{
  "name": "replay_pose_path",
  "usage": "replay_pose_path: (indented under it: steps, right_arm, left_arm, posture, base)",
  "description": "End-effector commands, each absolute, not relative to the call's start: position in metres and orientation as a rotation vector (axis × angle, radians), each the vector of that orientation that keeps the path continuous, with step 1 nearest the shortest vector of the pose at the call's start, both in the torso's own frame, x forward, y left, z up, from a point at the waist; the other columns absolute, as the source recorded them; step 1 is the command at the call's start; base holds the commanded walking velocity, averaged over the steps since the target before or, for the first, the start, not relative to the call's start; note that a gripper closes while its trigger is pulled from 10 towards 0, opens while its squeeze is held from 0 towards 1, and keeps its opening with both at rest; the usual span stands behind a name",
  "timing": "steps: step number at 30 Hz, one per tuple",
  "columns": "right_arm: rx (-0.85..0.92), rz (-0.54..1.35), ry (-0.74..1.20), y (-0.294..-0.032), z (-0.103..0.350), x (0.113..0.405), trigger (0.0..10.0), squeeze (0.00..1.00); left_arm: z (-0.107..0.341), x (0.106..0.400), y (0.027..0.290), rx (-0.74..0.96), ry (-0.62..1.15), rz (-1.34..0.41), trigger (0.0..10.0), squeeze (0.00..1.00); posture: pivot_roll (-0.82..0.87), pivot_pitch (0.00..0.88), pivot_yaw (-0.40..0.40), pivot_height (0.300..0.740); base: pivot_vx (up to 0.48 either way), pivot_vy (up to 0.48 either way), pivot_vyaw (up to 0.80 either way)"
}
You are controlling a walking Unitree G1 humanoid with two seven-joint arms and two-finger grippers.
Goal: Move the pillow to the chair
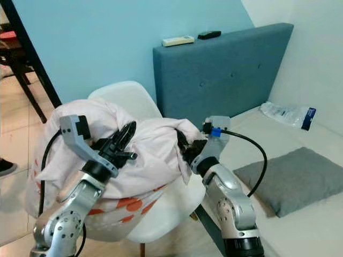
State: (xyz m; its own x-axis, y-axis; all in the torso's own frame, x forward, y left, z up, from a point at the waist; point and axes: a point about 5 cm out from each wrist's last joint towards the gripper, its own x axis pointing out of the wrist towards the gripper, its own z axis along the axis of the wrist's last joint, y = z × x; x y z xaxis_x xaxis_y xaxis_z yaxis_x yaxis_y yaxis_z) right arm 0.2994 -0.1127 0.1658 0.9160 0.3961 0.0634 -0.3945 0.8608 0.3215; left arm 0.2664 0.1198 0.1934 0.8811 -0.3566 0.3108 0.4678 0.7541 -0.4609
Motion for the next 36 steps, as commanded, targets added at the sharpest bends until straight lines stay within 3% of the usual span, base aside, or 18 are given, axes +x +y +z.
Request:
replay_pose_path:
  steps: [1, 8, 16, 30, 36]
  right_arm:
    - [0.313, 0.372, -0.104, -0.122, 0.183, 0.300, 10.0, 0.00]
    - [0.291, 0.398, -0.107, -0.120, 0.182, 0.298, 10.0, 0.00]
    - [0.235, 0.459, -0.086, -0.116, 0.177, 0.293, 10.0, 0.00]
    - [0.216, 0.403, -0.091, -0.123, 0.177, 0.296, 10.0, 0.00]
    - [0.207, 0.322, -0.073, -0.131, 0.173, 0.302, 10.0, 0.00]
  left_arm:
    - [0.189, 0.268, 0.118, -0.560, -0.181, -0.449, 10.0, 0.00]
    - [0.188, 0.271, 0.121, -0.579, -0.178, -0.416, 10.0, 0.00]
    - [0.187, 0.271, 0.122, -0.578, -0.180, -0.402, 10.0, 0.00]
    - [0.186, 0.272, 0.121, -0.580, -0.175, -0.393, 10.0, 0.00]
    - [0.184, 0.273, 0.119, -0.558, -0.155, -0.408, 10.0, 0.00]
  posture:
    - [0.00, 0.011, 0.001, 0.740]
    - [0.00, 0.012, 0.000, 0.740]
    - [0.00, 0.015, -0.004, 0.740]
    - [0.00, 0.015, -0.005, 0.740]
    - [0.00, 0.008, -0.002, 0.740]
  base:
    - [0.000, -0.240, 0.00]
    - [0.000, -0.034, 0.00]
    - [0.000, 0.000, 0.78]
    - [0.000, 0.000, 0.79]
    - [0.000, 0.000, 0.00]
